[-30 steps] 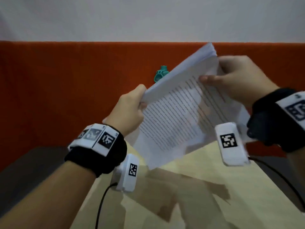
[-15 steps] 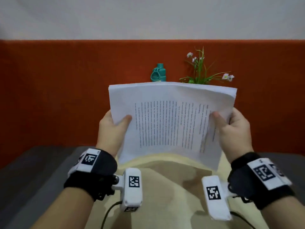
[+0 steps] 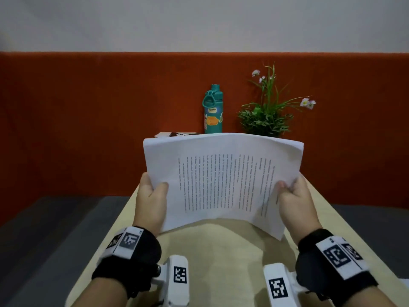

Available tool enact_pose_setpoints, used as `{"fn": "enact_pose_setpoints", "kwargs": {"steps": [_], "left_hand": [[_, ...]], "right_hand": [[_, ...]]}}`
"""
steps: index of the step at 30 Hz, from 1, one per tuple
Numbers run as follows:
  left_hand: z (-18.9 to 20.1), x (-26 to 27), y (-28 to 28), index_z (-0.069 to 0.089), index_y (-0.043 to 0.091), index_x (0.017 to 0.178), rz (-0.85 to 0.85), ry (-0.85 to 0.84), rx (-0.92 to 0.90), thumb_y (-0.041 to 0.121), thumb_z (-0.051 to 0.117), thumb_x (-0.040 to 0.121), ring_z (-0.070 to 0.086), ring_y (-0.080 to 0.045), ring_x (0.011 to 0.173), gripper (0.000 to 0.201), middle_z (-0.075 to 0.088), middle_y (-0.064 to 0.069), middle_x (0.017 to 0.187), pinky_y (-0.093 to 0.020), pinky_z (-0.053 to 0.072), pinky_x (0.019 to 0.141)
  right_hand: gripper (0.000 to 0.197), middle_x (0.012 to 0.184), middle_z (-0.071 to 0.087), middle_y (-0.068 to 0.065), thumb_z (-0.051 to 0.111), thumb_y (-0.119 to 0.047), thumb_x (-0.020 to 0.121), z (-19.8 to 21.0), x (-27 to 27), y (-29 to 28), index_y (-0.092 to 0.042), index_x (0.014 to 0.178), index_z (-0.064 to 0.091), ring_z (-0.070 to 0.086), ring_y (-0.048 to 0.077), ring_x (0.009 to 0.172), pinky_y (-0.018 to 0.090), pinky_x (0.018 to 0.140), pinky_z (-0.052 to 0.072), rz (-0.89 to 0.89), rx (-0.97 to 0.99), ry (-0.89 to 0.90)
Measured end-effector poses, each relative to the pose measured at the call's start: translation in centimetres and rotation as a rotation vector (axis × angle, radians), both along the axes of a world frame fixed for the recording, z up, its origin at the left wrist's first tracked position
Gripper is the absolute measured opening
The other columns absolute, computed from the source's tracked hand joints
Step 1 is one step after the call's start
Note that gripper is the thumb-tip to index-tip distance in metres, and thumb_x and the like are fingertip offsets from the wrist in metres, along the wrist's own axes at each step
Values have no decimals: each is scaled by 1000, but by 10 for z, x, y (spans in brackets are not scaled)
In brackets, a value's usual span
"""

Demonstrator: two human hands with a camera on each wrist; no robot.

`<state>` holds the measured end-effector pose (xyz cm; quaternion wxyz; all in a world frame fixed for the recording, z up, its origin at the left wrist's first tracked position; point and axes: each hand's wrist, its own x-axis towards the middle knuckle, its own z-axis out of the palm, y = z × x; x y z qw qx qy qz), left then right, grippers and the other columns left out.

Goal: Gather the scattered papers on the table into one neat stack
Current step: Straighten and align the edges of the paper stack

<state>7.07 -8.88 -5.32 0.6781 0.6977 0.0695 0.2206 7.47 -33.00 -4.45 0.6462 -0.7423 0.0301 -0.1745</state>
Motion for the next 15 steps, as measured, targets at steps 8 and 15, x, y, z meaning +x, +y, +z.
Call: {"fn": "enact_pose_setpoints", "kwargs": {"steps": [8, 15], "left_hand": [[-8, -1, 9, 50, 30, 115, -31, 70, 15, 5, 40, 92, 62, -18, 102, 36, 63, 1, 111, -35, 51, 78], [-10, -3, 19, 30, 9, 128, -101, 331, 320, 5, 38, 97, 53, -23, 99, 32, 53, -6, 117, -31, 41, 81]], "right_hand": [[24, 117, 60, -6, 37, -15, 99, -10, 8, -6, -27, 118, 47, 56, 18, 110, 42, 89, 47, 39, -126, 88], [29, 115, 59, 2, 37, -5, 91, -10, 15, -10, -21, 114, 46, 55, 24, 104, 40, 78, 49, 61, -422, 323]]}}
